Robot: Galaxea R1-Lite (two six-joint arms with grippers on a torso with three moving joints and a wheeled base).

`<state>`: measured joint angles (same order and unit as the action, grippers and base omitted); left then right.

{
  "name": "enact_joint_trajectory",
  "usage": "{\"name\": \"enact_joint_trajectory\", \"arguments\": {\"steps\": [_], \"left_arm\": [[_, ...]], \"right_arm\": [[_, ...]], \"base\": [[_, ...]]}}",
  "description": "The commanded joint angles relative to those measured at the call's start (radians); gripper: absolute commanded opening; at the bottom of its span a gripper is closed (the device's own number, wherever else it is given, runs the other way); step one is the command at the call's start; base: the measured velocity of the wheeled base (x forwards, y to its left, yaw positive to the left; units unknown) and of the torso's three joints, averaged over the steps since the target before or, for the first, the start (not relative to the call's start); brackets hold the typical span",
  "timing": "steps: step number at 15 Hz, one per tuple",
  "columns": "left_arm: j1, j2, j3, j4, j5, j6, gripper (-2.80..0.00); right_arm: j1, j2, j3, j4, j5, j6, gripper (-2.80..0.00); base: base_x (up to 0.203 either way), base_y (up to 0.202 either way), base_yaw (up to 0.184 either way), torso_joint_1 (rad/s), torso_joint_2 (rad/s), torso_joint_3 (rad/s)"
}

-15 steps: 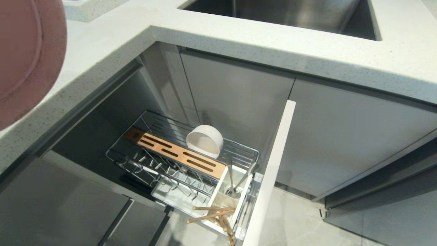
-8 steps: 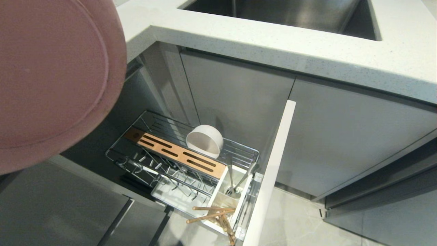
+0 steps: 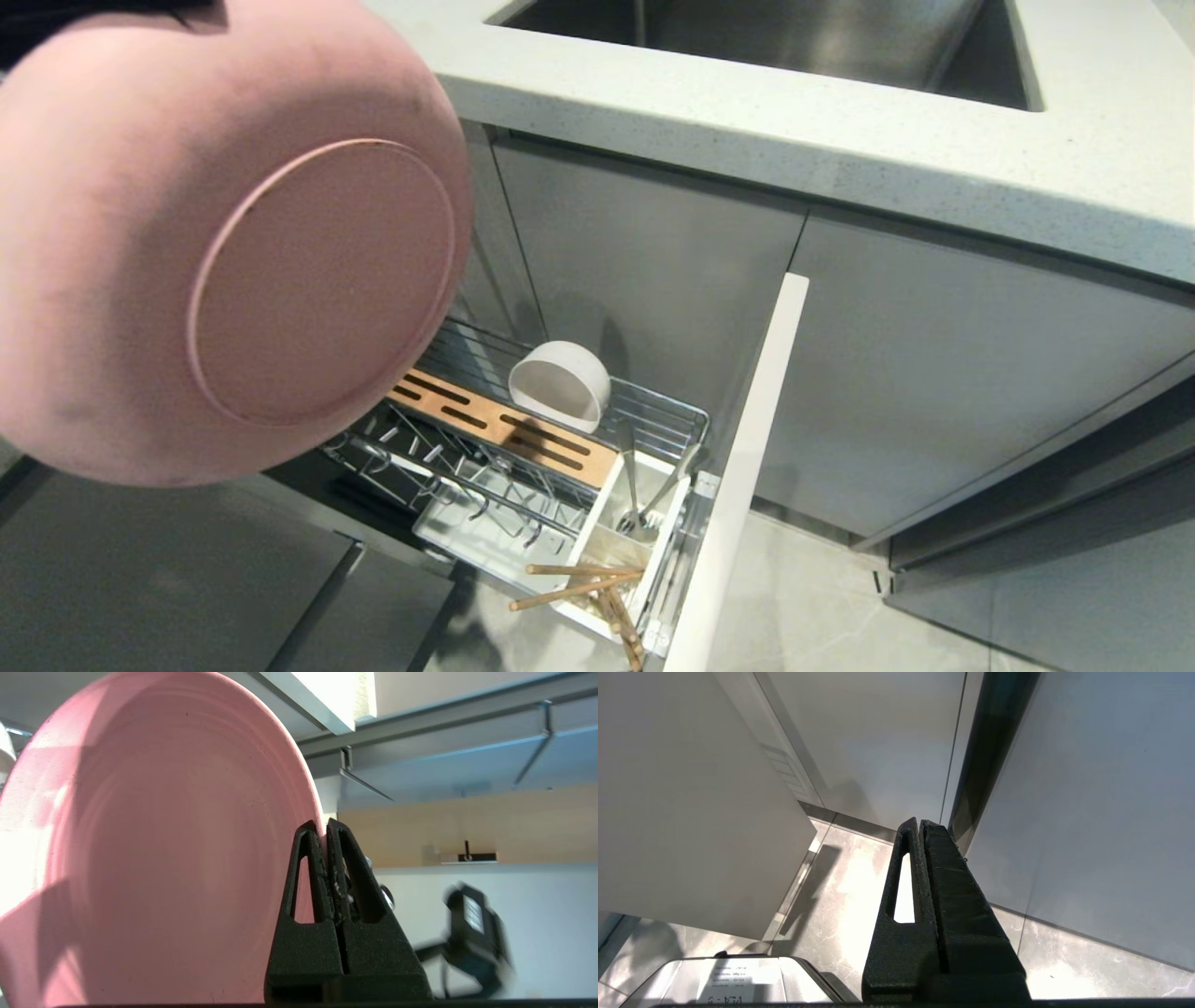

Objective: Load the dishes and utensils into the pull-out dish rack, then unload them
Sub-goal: Pick up the plate and place it in the cupboard

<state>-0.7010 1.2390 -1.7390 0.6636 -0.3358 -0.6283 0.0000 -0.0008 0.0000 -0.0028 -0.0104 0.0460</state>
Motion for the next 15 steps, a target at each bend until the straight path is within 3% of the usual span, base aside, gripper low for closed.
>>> {"name": "enact_joint_trajectory", "arguments": {"steps": [1,4,6,9,13,15], "left_arm": [[-0.068,0.048,0.019,-0.030,0.107,-0.026,-2.80],[-0.161,0.100,0.069,-0.183,0.374,-0.070,-2.80],[-0.185,0.146,0.104,-0.270,0.552,-0.089,-2.80],[-0.213,0.155,0.152,-0.288,0.658,-0.102,-2.80],[-0.226,0.213,0.235,-0.311,0.878,-0.311,-2.80],[-0.230,0.233,0.251,-0.339,0.954,-0.368,-2.80]], "right_arm": [[0.000,0.001,0.000,0.000,0.000,0.000,-2.80],[0.000,0.001,0.000,0.000,0.000,0.000,-2.80],[0.000,0.001,0.000,0.000,0.000,0.000,-2.80],[0.000,0.001,0.000,0.000,0.000,0.000,-2.80],[0.000,0.001,0.000,0.000,0.000,0.000,-2.80],[0.000,0.001,0.000,0.000,0.000,0.000,-2.80]], "base": [[0.000,0.000,0.000,0.000,0.00,0.000],[0.000,0.000,0.000,0.000,0.00,0.000],[0.000,0.000,0.000,0.000,0.00,0.000],[0.000,0.000,0.000,0.000,0.00,0.000],[0.000,0.000,0.000,0.000,0.00,0.000],[0.000,0.000,0.000,0.000,0.00,0.000]]}}
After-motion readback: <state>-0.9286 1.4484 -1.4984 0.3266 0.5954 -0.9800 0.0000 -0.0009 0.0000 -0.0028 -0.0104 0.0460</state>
